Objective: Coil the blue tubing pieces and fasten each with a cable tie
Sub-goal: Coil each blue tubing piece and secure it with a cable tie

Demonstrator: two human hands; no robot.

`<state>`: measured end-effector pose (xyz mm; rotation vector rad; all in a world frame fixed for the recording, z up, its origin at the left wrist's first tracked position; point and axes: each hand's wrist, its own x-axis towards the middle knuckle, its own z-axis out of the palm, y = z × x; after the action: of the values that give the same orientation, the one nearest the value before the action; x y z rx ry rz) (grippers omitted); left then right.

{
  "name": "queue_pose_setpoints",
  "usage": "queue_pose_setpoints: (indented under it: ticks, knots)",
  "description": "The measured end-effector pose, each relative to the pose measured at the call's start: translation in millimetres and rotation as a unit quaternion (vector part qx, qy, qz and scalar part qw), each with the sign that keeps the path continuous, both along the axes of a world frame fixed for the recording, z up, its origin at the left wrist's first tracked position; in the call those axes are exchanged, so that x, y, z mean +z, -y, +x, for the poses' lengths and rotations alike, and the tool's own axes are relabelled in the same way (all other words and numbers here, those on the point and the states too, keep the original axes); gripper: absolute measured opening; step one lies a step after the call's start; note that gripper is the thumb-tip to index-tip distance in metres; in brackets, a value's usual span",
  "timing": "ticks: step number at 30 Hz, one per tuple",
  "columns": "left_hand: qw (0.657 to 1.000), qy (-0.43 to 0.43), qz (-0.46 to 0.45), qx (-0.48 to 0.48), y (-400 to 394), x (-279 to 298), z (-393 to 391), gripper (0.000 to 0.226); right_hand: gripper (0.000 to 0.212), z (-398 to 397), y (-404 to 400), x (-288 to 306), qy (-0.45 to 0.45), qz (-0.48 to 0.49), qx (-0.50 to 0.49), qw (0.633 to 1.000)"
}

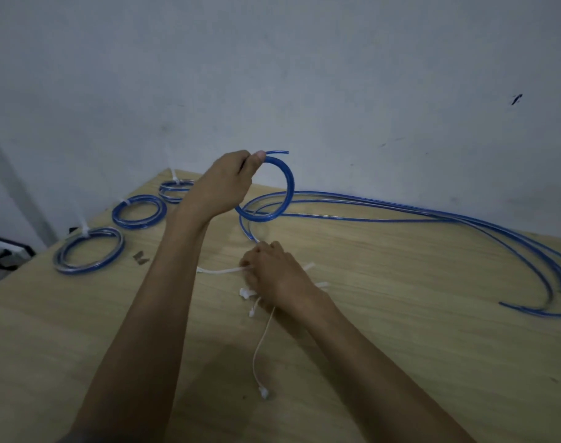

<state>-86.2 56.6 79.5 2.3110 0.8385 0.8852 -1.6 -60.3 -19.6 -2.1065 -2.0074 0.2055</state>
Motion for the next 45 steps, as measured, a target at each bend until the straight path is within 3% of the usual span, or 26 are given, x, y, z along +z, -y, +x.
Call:
queue_pose_setpoints:
  ticks: [3, 7, 13, 17, 24, 28, 32, 36, 45]
  knots:
    - [0.999, 0.02, 0.015, 0.023, -1, -1, 1, 0.049, 0.02, 13, 8, 11, 0.05, 0.016, 0.0, 0.999]
    - [0.993, 0.078, 0.03, 0.081, -5, -3, 0, 0.055, 0.015, 41, 32, 52, -0.061, 0.017, -0.037, 0.997]
    - [0.989, 0.101, -0.001, 0.113, -7, -6, -1, 0.05, 0.009, 68, 65, 105, -0.136, 0.188, -0.083, 0.969]
    - [0.99, 0.103, -0.064, 0.065, 5, -7, 10, 0.046, 0.01, 70, 60, 100, -0.07, 0.26, -0.116, 0.956]
    - [0.98, 0.088, -0.177, -0.032, 31, -9, 33, 0.045, 0.009, 63, 48, 82, 0.015, 0.38, -0.087, 0.921]
    - [0.973, 0.099, -0.2, -0.062, 41, -11, 40, 0.041, 0.007, 68, 46, 76, 0.02, 0.391, -0.07, 0.918]
    - [0.964, 0.127, -0.221, -0.076, 42, -13, 43, 0.036, 0.011, 71, 48, 80, -0.118, 0.386, -0.074, 0.912]
    - [0.963, 0.131, -0.213, -0.096, 47, -13, 46, 0.031, 0.014, 71, 52, 88, -0.298, 0.388, -0.09, 0.867]
    - [0.969, 0.159, -0.129, -0.136, 69, -10, 56, 0.024, 0.014, 84, 56, 94, -0.407, 0.396, -0.122, 0.814]
